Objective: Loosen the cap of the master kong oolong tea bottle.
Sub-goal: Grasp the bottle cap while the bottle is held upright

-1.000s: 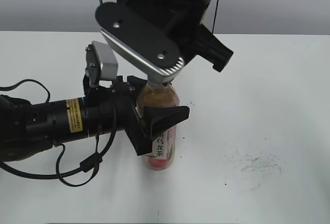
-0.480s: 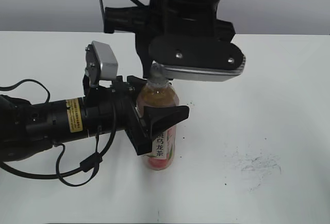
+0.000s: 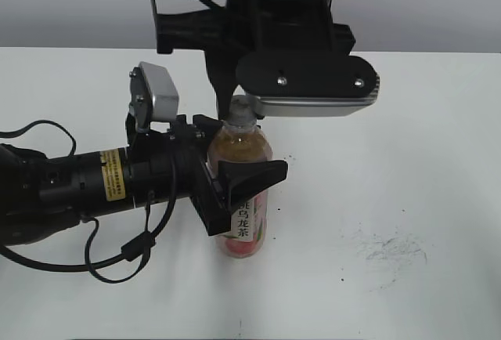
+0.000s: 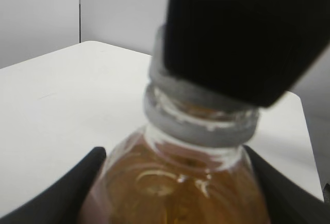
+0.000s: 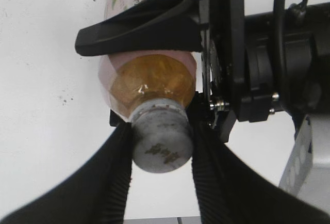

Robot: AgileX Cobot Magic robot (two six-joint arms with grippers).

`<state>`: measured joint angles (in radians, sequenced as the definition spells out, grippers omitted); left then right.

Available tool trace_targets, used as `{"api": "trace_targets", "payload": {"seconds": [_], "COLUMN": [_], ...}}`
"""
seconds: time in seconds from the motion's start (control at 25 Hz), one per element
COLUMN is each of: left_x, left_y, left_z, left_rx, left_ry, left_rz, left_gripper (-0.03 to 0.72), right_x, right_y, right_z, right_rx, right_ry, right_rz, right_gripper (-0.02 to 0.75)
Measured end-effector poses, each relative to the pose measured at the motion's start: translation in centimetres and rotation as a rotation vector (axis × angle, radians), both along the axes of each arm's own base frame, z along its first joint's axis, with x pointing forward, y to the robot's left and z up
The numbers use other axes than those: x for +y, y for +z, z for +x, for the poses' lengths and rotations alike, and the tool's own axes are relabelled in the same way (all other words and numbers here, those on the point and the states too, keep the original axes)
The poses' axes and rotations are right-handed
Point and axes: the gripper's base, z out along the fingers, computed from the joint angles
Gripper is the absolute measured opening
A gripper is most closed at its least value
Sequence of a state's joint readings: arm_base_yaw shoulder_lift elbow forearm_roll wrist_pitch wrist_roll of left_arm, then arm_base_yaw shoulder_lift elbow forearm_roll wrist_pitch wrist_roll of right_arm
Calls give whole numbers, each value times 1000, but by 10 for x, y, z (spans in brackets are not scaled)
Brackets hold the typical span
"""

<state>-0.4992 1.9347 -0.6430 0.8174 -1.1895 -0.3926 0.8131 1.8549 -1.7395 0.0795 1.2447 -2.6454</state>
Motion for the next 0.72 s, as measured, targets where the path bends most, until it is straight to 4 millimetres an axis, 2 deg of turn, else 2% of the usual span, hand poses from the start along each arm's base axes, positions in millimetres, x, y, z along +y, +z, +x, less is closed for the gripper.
{"api": "trace_targets", "payload": {"seconds": [0.32,0.64,0.72], "left_x": [0,0,0], "left_y": [0,1,1], "left_z": [0,0,0], "left_rx": [-2,-5,-3], "left_ry": [-1,-5,-1], "left_rz": [-4,-3,-2], "left_gripper": [445,445,445], "right_x": [-1,0,0], "right_y": [2,4,12], "right_z": [-1,-2,-4], "right_rx": [-4,-37,-61], "right_ry": [8,164,207], "right_rz": [1,-2,26], "right_gripper": [270,269,269]}}
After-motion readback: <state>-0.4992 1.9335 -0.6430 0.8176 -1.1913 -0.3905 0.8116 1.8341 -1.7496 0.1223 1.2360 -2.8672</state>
